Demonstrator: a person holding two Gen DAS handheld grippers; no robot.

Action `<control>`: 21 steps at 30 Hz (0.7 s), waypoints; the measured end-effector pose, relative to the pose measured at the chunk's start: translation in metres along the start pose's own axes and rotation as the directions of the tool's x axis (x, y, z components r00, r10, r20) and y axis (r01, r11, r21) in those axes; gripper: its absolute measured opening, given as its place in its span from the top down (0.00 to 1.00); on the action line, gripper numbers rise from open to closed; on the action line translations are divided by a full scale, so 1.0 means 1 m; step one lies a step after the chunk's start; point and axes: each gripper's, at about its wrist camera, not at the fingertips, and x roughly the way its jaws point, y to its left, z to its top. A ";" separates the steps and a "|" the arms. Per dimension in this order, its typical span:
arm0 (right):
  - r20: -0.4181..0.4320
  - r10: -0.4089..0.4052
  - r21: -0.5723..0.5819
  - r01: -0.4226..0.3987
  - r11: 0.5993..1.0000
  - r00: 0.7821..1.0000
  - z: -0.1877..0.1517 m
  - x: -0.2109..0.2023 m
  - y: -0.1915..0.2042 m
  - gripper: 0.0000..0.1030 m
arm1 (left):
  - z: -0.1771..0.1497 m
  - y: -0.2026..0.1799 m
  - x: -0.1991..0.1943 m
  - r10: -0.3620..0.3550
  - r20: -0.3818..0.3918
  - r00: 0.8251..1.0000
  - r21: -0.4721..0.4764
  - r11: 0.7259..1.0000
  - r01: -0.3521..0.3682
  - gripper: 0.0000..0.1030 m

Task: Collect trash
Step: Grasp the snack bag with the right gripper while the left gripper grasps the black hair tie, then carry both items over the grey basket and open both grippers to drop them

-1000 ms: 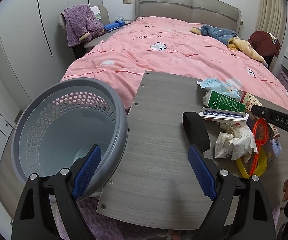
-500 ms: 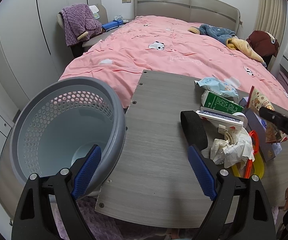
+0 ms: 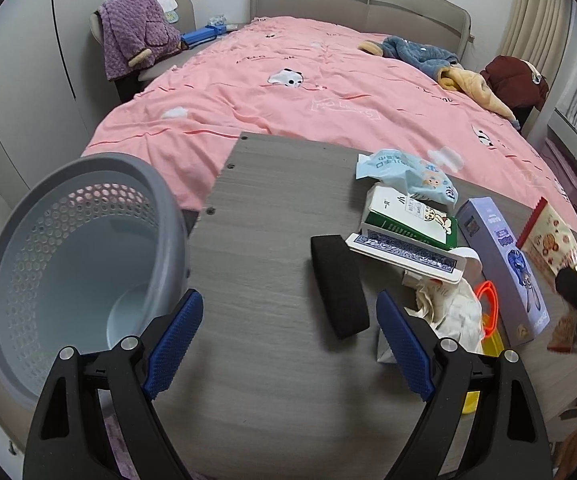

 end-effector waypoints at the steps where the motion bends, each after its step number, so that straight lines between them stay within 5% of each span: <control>1: -0.001 0.002 0.004 -0.002 1.000 1.000 -0.001 0.001 -0.001 0.68 | 0.001 -0.002 0.002 0.002 -0.001 1.000 0.003 1.000 -0.002 0.18; 10: -0.017 0.031 0.038 -0.030 0.999 0.999 -0.013 0.004 -0.011 0.68 | 0.007 -0.004 0.025 -0.030 -0.027 0.999 -0.006 1.000 0.030 0.20; 12: -0.020 0.034 0.044 -0.033 0.998 0.999 -0.015 0.004 -0.013 0.68 | 0.009 -0.005 0.027 -0.031 -0.024 0.999 0.002 1.000 0.031 0.30; 17: -0.022 0.038 0.047 -0.037 0.998 0.999 -0.017 0.004 -0.012 0.68 | 0.011 -0.007 0.032 -0.070 -0.051 0.996 0.014 0.997 0.071 0.73; 19: -0.021 0.040 0.045 -0.039 0.998 0.999 -0.016 0.004 -0.011 0.68 | 0.011 -0.006 0.029 -0.076 -0.049 0.996 0.017 0.997 0.077 0.83; 21: -0.019 0.040 0.040 -0.039 0.998 0.999 -0.015 0.003 -0.008 0.68 | 0.010 -0.004 0.024 -0.084 -0.038 0.996 0.015 0.996 0.084 0.83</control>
